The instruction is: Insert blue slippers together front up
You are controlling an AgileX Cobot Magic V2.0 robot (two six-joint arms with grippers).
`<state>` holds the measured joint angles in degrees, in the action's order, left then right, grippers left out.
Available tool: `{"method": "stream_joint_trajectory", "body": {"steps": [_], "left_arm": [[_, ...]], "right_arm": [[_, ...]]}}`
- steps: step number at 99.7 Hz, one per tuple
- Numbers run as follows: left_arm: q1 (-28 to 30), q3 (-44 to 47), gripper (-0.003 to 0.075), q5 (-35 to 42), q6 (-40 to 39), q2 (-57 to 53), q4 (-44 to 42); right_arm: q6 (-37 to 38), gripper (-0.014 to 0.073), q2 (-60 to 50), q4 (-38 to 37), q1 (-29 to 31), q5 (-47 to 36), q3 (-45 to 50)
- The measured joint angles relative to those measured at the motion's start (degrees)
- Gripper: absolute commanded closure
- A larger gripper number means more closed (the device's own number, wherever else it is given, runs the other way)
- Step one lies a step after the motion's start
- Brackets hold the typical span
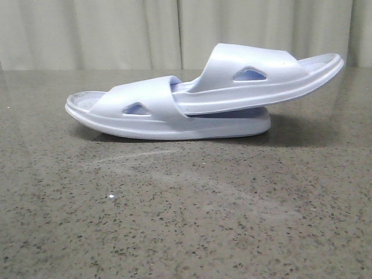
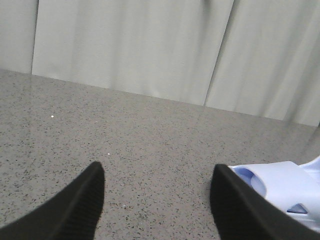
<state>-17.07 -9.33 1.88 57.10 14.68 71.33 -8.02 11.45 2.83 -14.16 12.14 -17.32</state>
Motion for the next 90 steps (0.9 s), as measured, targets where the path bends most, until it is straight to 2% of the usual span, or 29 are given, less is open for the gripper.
{"method": "stream_joint_trajectory", "body": {"steps": [16,19,22,90], "left_arm": [[0.0,0.0,0.067,0.09,0.0,0.0,-0.04],[0.0,0.0,0.0706,0.09,0.0,0.0,-0.04],[0.0,0.0,0.0703,0.09,0.0,0.0,-0.04],[0.0,0.0,0.0704,0.09,0.0,0.0,-0.04]], "right_arm": [[0.0,0.0599,0.0,-0.04,0.0,-0.97,0.04],[0.0,0.0655,0.0,-0.04,0.0,-0.97,0.04],[0.0,0.0699,0.0,-0.04,0.0,-1.05,0.04],[0.0,0.0701,0.0,-0.04,0.0,-1.19,0.04]]}}
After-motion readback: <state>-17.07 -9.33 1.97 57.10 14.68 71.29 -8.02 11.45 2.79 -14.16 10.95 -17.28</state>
